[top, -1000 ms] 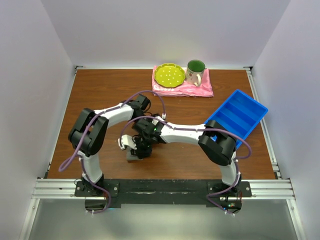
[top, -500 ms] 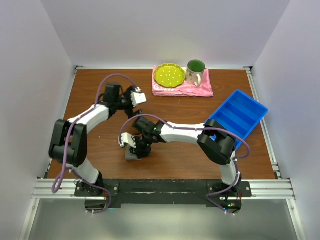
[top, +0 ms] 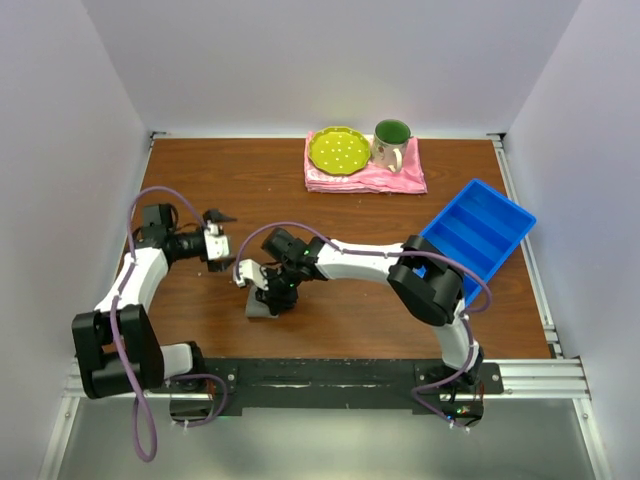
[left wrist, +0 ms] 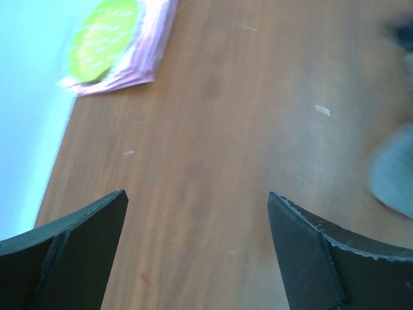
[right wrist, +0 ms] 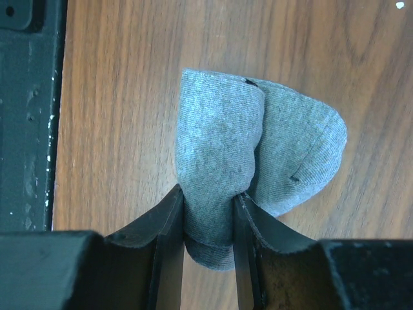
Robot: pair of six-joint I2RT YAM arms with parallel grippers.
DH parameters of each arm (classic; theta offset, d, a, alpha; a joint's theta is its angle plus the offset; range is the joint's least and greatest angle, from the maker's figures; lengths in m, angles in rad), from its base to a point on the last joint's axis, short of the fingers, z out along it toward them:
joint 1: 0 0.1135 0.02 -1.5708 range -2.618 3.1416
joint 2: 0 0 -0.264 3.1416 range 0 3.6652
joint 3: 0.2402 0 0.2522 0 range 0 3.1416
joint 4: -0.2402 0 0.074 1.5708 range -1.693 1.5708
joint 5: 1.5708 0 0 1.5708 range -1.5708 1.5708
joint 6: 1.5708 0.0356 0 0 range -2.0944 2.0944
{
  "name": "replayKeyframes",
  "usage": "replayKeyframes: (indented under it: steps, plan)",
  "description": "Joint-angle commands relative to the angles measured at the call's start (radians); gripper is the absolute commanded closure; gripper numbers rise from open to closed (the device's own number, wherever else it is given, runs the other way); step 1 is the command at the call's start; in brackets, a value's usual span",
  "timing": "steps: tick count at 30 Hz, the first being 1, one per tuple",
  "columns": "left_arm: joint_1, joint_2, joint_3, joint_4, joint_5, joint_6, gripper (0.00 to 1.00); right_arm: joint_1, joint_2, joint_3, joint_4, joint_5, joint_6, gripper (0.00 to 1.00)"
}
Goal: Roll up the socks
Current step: Roll the sock at the center of the board.
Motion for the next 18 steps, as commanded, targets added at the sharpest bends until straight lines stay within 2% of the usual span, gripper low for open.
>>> replayKeyframes:
  steps: [1, 2, 5, 11, 18]
  plan:
    - [0.025, 0.055, -0.009, -0.577, 0.155, 0.715, 0.07, -0.017, 0.092, -0.006, -0.069, 0.068, 0.003, 1.0]
    - [0.026, 0.075, -0.023, -0.666, 0.149, 0.841, 0.08, -0.022, 0.095, -0.003, -0.072, 0.065, 0.006, 1.0]
    - [0.026, 0.073, -0.079, -0.742, 0.117, 1.011, 0.07, -0.036, 0.107, 0.017, -0.086, 0.048, 0.011, 1.0]
    - [0.023, -0.012, -0.194, -0.661, 0.011, 1.022, 0.05, -0.059, 0.133, 0.056, -0.104, 0.031, 0.019, 1.0]
    - [0.005, 0.005, -0.216, -0.687, -0.044, 1.088, 0.04, -0.06, 0.15, 0.079, -0.109, 0.023, 0.028, 1.0]
